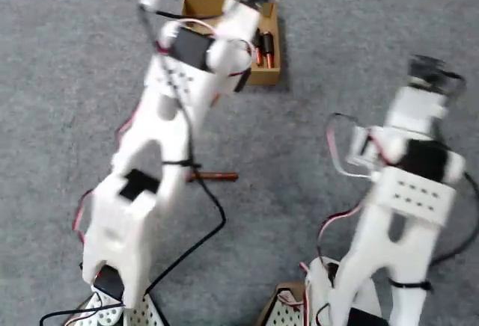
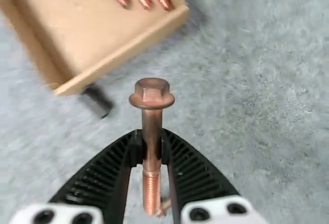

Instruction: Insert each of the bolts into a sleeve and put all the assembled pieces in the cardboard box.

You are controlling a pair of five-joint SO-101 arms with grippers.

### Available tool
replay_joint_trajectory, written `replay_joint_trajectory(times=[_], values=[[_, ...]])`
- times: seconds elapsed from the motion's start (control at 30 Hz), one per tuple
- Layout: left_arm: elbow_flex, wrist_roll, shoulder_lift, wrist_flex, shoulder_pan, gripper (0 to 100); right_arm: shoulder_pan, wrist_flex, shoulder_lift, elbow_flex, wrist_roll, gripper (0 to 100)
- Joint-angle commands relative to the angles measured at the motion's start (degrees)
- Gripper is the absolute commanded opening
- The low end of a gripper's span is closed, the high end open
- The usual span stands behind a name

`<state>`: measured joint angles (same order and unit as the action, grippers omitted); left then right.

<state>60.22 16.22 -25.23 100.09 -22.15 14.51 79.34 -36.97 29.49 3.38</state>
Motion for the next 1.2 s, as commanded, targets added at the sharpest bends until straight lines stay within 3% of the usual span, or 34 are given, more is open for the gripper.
replay_joint_trajectory(times=[0.0, 0.2, 0.3, 0.6, 0.77, 0.93, 1.17], values=[[-12.5, 0.1, 22.2, 0.8, 0.8, 2, -9.5, -6.2, -1.5, 2.5, -1.0, 0.2], [-36.2, 3.6, 48.6, -0.1, 0.9, 2, -22.0, -21.8, -1.5, 13.1, -3.3, 0.2], [-46.9, 3.8, 59.2, -4.8, 3.7, 2, -28.0, -33.8, -1.5, 18.9, -3.0, 0.2], [-76.9, 3.5, 86.1, -29.7, 8.8, 2, -41.1, -97.1, -1.5, 41.4, -2.8, 0.2], [-85.5, 3.5, 96.3, -37.1, 8.8, 2, -50.3, -123.0, -1.5, 52.4, -2.8, 0.2], [-86.6, 3.5, 99.6, -42.8, 9.3, 2, -56.2, -134.7, -1.6, 58.2, -1.1, 0.2], [-85.6, 3.4, 99.6, -44.6, 8.8, 2, -56.3, -144.5, -3.5, 66.2, -0.7, 0.2]])
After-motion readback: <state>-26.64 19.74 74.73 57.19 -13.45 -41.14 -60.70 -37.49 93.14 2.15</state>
